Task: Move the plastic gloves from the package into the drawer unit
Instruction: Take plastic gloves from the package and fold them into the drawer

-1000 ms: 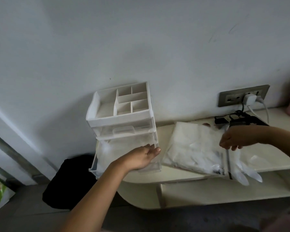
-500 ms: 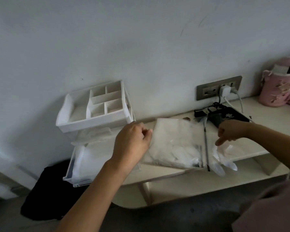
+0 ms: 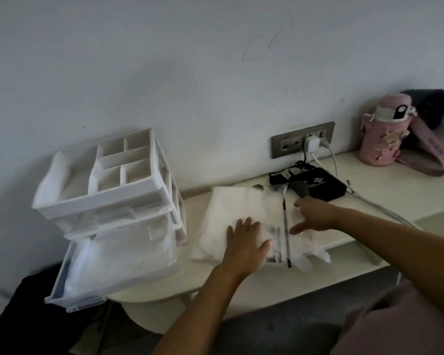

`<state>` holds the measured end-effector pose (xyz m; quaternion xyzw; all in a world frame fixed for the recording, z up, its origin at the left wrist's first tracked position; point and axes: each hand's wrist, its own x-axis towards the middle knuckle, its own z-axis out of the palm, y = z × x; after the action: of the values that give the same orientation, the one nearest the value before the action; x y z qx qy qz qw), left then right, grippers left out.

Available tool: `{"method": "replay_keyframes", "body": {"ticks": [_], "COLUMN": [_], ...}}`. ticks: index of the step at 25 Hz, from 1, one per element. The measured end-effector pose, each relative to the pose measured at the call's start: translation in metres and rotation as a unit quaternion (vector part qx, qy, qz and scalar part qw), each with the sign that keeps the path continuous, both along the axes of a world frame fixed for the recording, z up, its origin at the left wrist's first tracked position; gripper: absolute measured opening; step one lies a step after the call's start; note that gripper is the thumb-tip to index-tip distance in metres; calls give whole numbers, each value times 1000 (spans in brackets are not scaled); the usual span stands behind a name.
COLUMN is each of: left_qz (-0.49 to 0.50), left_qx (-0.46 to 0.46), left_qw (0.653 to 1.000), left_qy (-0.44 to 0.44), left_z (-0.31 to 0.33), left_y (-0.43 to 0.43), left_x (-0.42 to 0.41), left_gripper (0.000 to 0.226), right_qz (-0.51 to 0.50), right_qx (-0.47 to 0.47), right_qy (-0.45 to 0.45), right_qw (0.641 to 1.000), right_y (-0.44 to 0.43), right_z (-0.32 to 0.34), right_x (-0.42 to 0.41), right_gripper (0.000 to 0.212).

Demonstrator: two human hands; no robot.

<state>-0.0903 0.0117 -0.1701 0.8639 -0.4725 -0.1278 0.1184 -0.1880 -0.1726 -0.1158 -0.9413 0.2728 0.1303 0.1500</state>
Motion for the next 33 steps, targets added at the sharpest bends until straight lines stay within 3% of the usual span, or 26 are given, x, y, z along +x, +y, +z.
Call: {"method": "replay_keyframes", "body": {"ticks": [4,9,11,13,15,17,19,21,22,23,24,27,30,33], "left_qz": [15,73,88,103,144,186,196,195,188,188,200,255,224,213], "left_qx": [-115,-171,-169,-164,-189,-268,-319,-320,-326,-336,-343,-320,-278,-267], "left_qw": [992,982,981,979,960,897,776,632,583,561,561,639,695,740], "left_qy": [-39,23,40,69,151,297,507,679,720,733,726,651,624,579], "left_z": [-19,-24,-23,-15,-1,18,38,62,71,79,88,111,134,157], "left_y": [5,5,3,3,2,4,5,11,15,20,26,51,78,95], "left_x": [-5,-6,-5,-6,-7,-7,-5,-4,-2,2,7,25,37,39], "left_gripper": [109,119,124,112,74,51,60,84,92,97,100,102,102,81], "right_qz": [38,49,14,-42,-63,-33,9,52,68,74,75,68,111,146], "right_qx": [-9,-35,-28,10,168,370,493,526,520,508,489,448,412,402], "right_qy": [2,9,-36,-112,-213,-299,-307,-300,-300,-304,-304,-295,-272,-260], "right_qw": [999,998,999,993,960,879,814,794,796,803,814,841,862,866], "right_y": [1,2,-4,-7,-2,16,26,33,34,35,35,40,51,68], "right_z": [-3,15,37,63,84,106,117,120,120,119,117,115,118,121], "right_x": [5,12,8,-6,-21,-34,-39,-37,-36,-36,-35,-33,-30,-26], "right_gripper": [51,27,19,16,15,16,20,16,10,6,10,14,28,23]}}
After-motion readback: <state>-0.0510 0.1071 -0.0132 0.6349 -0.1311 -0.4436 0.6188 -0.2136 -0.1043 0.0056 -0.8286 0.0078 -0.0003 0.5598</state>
